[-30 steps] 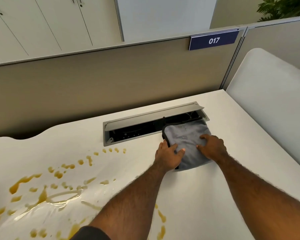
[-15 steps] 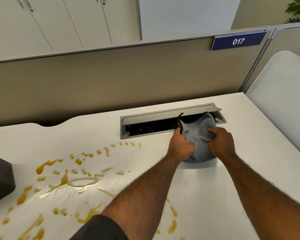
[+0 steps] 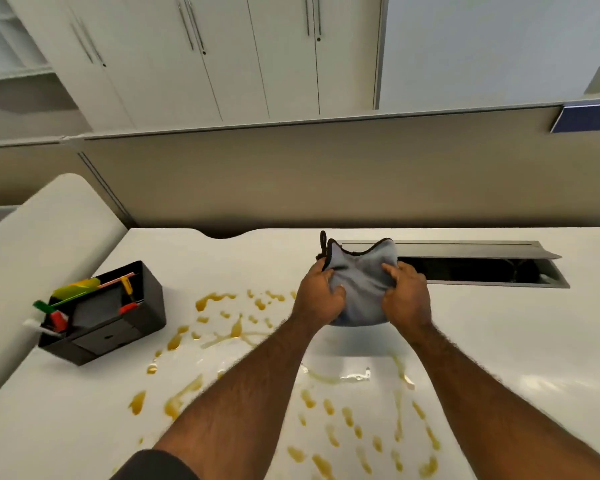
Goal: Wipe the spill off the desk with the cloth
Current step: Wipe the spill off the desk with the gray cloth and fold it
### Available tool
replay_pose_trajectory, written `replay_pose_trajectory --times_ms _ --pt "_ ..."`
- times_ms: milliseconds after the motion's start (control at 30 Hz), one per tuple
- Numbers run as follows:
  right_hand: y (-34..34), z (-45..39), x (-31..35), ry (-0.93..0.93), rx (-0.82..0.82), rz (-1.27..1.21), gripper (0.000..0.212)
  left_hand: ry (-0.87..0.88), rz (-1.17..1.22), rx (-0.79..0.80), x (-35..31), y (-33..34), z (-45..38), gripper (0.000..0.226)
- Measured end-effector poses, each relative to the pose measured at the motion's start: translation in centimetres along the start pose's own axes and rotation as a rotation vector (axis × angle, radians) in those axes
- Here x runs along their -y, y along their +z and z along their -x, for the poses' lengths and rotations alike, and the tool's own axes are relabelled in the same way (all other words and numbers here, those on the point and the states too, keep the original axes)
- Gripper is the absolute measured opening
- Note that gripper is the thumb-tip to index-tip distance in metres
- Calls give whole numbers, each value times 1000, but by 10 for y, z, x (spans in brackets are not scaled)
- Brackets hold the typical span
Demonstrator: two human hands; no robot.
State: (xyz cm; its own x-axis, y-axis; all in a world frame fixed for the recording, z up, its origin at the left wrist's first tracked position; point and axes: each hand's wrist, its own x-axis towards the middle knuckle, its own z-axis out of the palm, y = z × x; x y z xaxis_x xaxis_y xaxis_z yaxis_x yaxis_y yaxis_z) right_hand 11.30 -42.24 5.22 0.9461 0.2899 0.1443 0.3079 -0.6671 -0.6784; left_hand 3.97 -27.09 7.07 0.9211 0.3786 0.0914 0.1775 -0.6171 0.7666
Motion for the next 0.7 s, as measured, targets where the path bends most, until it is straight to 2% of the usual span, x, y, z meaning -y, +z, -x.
replay_pose_trajectory --times_ms 133,300,367,467,600,700 --pt "38 7 18 -55 76 -35 48 -102 -38 -27 43 -22 17 60" --pt "65 20 -4 165 151 3 40 -193 -40 135 89 -23 36 49" --pt "66 25 -14 194 203 118 43 -208 -68 152 105 -22 42 52" --pt "64 26 -22 129 180 406 55 -171 -167 56 124 -36 47 54" --pt "67 18 -21 3 138 409 66 -139 -389 -83 164 -84 54 56" --pt "78 7 -14 -131 185 436 74 -259 -495 -88 206 -126 64 61"
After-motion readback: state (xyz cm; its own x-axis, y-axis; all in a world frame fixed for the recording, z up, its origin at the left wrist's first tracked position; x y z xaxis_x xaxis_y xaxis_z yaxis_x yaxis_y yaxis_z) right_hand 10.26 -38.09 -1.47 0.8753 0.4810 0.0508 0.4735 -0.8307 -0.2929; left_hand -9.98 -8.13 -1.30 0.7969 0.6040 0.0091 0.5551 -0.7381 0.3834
